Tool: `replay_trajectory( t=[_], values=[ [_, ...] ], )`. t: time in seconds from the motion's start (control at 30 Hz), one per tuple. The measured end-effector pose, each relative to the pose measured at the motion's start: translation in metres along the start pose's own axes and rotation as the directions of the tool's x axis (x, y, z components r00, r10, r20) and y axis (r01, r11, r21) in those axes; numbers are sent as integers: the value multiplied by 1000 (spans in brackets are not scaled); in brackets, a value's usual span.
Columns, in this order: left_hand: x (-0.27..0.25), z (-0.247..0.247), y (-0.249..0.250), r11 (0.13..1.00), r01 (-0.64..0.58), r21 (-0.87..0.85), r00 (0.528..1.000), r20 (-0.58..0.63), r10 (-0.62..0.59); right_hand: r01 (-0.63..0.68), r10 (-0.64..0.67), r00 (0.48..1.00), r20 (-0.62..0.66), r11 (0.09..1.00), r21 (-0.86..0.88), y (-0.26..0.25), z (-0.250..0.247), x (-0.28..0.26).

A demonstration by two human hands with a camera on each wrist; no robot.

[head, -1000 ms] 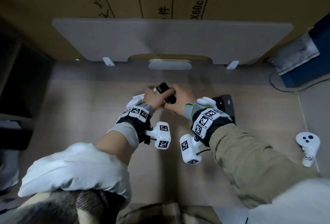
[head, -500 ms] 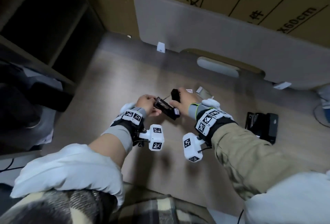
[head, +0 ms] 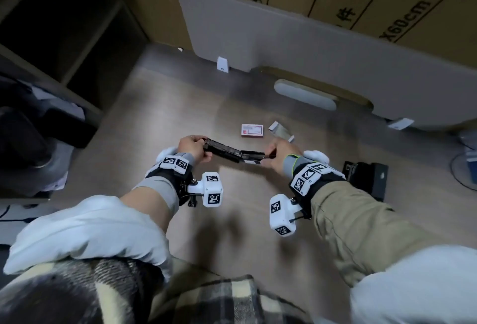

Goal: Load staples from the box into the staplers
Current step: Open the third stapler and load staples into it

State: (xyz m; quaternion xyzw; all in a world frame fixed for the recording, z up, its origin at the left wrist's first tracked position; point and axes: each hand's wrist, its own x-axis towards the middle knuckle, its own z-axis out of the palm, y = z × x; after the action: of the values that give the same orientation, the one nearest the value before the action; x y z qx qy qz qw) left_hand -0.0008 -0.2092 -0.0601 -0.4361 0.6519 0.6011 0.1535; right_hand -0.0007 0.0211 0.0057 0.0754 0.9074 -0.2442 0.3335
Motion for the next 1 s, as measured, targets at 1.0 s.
replay_trajectory(
  t=[1.0],
  values=[
    [72,54,37,847,-227,481,972,165,166,-227,227,965,-132,974,10,20,-7,130]
  ],
)
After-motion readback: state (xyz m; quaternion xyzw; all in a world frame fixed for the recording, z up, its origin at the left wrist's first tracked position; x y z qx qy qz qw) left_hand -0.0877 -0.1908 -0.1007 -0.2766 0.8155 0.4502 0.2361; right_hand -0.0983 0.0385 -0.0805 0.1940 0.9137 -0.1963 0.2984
